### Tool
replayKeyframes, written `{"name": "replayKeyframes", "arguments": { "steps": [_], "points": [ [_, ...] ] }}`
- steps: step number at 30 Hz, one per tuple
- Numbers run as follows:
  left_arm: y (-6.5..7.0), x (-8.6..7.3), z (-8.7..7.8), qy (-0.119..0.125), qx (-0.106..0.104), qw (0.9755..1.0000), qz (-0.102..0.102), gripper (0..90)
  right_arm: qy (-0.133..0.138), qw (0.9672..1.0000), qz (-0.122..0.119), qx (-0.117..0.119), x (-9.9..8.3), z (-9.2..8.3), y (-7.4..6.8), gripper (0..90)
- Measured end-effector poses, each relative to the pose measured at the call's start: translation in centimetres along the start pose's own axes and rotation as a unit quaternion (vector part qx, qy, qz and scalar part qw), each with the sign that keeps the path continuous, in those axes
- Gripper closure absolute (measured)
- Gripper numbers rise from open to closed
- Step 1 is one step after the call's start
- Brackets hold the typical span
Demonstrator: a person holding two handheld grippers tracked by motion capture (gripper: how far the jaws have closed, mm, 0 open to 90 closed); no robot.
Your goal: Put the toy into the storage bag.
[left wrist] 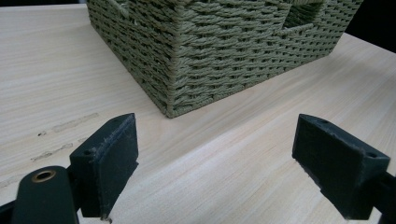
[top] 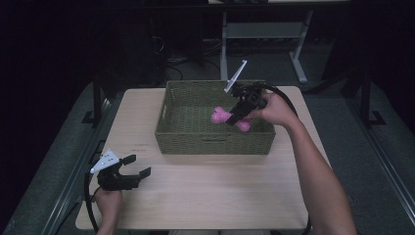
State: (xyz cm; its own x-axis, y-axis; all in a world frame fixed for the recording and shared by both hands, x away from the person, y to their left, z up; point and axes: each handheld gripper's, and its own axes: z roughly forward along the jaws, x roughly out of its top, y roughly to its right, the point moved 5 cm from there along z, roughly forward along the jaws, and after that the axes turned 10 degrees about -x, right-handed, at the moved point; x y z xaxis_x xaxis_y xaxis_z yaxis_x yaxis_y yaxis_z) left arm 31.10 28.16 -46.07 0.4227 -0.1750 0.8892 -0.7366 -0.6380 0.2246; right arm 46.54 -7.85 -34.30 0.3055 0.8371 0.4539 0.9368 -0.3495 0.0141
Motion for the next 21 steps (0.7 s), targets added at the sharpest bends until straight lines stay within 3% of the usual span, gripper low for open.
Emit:
{"name": "replayKeyframes", "arguments": {
  "steps": [21],
  "points": [
    [0.0,0.0,0.0,0.000,0.000,1.0000,0.001,13.9,-0.027,0.9992,0.030,-0.004,-0.9,2.6,2.1,58.0]
  ]
}}
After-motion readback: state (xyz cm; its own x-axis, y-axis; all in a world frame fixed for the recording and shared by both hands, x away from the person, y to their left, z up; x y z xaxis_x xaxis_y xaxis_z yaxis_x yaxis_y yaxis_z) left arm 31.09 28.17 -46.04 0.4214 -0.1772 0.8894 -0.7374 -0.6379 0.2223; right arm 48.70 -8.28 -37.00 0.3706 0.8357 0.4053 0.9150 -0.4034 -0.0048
